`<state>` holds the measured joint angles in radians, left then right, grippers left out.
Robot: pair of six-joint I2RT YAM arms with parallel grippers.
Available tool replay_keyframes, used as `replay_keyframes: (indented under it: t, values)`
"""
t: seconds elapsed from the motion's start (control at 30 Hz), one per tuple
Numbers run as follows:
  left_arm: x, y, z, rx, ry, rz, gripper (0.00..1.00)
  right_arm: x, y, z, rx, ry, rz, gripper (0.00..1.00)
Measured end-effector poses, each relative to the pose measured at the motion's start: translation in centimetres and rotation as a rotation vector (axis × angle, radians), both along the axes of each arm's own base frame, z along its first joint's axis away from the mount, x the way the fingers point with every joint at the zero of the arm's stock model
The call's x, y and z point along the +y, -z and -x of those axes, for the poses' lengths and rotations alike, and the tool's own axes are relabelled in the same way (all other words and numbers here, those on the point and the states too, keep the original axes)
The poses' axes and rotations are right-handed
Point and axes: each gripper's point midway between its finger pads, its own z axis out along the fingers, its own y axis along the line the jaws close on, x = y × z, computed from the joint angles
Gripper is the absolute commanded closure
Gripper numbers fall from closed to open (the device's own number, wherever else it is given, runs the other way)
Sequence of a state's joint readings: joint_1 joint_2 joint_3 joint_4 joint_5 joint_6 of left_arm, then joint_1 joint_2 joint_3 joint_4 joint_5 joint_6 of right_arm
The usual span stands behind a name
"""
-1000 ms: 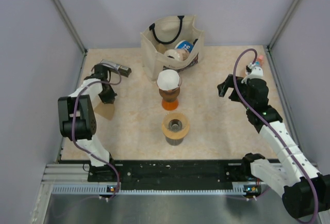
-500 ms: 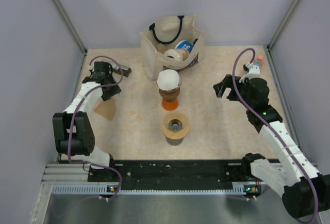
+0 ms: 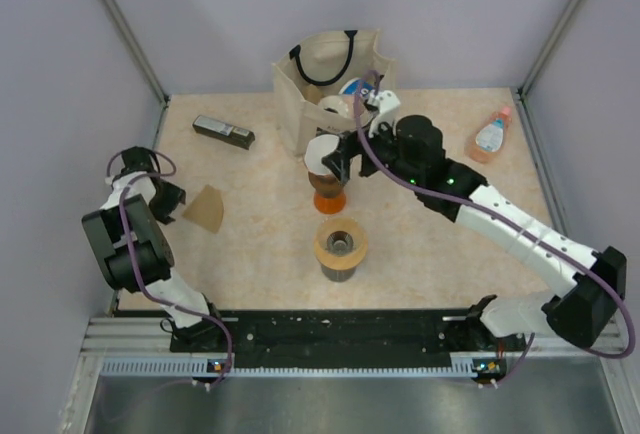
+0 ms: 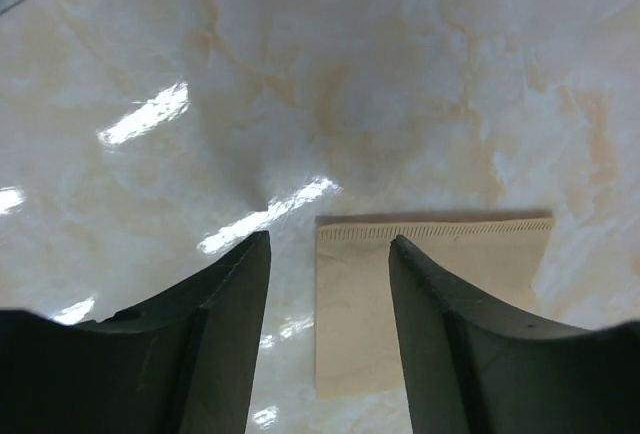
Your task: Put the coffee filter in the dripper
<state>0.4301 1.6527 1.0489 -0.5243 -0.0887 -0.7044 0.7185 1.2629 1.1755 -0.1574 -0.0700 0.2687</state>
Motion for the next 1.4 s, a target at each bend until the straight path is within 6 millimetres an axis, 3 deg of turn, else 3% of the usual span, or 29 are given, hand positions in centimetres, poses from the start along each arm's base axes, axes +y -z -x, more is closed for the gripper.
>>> replay_keyframes:
  t: [0.13,0.27,0.43,0.6,0.8,0.93,1.4]
  values:
    - [-0.2,2.0,-0.9,0.034,0.001,0.066,0.69,5.4,-1.5,0.7,-0.046,-0.096,0.011,0.01]
    - [-1.0,2.2,-1.9,0.017,0.030,0.113,0.79,10.3,-0.9,1.1,-0.040,-0.176,0.026,0.01]
    - [-3.2,2.5,-2.1,0.002,0.069,0.155,0.84,16.5,1.0,-0.2,-0.002,-0.222,0.031,0.01]
    - [-5.9,2.6,-1.2,-0.025,0.085,0.205,0.89,20.8,5.0,-2.2,0.089,-0.204,0.040,0.01]
    - [-8.3,2.8,0.9,-0.067,0.057,0.268,0.89,23.4,11.9,-2.9,0.212,-0.142,0.128,0.01]
    - [-10.1,2.8,1.6,-0.083,0.072,0.301,0.91,24.3,15.3,-2.6,0.251,-0.110,0.180,0.01]
    - [-10.7,2.8,1.4,-0.083,0.100,0.309,0.91,28.6,22.9,-5.8,0.196,-0.107,0.226,0.02]
